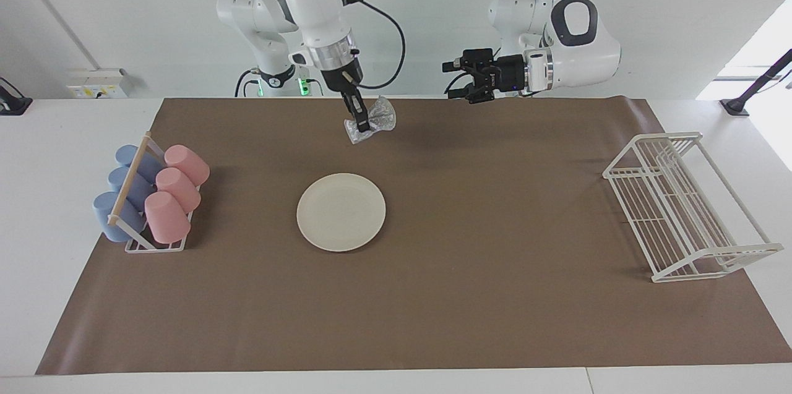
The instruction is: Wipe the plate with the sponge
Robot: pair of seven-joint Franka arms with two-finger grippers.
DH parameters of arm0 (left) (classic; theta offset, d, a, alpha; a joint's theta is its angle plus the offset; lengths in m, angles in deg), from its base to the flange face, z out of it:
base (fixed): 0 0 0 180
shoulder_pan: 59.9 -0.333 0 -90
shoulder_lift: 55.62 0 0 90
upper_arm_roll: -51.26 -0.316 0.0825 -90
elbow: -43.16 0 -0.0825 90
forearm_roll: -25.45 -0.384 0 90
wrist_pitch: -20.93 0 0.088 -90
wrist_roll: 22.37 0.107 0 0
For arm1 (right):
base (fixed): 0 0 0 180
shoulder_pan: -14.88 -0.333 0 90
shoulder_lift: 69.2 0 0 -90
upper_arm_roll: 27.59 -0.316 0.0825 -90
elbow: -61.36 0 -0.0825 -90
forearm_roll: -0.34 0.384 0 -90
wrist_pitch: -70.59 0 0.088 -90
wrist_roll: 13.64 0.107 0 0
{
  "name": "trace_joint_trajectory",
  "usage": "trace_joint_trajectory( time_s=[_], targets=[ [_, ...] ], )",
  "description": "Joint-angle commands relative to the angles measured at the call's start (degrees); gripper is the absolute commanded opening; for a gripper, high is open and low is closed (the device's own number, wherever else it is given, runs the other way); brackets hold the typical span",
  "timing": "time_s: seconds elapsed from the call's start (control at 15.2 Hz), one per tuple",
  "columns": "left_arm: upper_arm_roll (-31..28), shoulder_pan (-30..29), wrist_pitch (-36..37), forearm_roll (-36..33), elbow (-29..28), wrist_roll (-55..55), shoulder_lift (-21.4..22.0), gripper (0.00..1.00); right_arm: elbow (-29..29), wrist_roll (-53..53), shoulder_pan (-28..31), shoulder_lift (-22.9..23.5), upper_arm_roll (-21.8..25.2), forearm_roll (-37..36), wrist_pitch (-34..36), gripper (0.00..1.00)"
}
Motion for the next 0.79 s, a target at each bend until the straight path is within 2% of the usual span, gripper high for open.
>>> trace_joint_trajectory(
  time_s=[0.0, 0.07, 0.2, 0.46, 0.72],
  targets=[
    [0.56, -0.29, -1.3, -8.06, 1.09, -2.93, 0.67, 1.0, -5.84, -2.12, -0.62, 6.43, -0.71, 1.09, -12.94, 0.0],
    [0.56, -0.21, -1.56, -12.61, 1.44, -2.93, 0.58, 1.0, -7.6, -2.82, -0.71, 9.33, -0.71, 1.09, -19.52, 0.0],
    [0.56, -0.2, -2.44, -21.67, 1.88, -3.1, 0.5, 1.0, -9.55, -5.18, -0.19, 11.46, -0.71, 1.09, -24.5, 0.0],
    [1.78, 0.32, -9.28, -35.47, 1.97, -6.52, -0.38, 1.0, -10.35, -8.45, 1.13, 14.18, -0.71, 1.09, -24.95, 0.0],
    [1.96, 0.32, -12.81, -46.82, 2.06, -6.88, -1.0, 1.0, -11.22, -11.61, 1.39, 16.74, -0.63, 1.09, -25.13, 0.0]
  ],
)
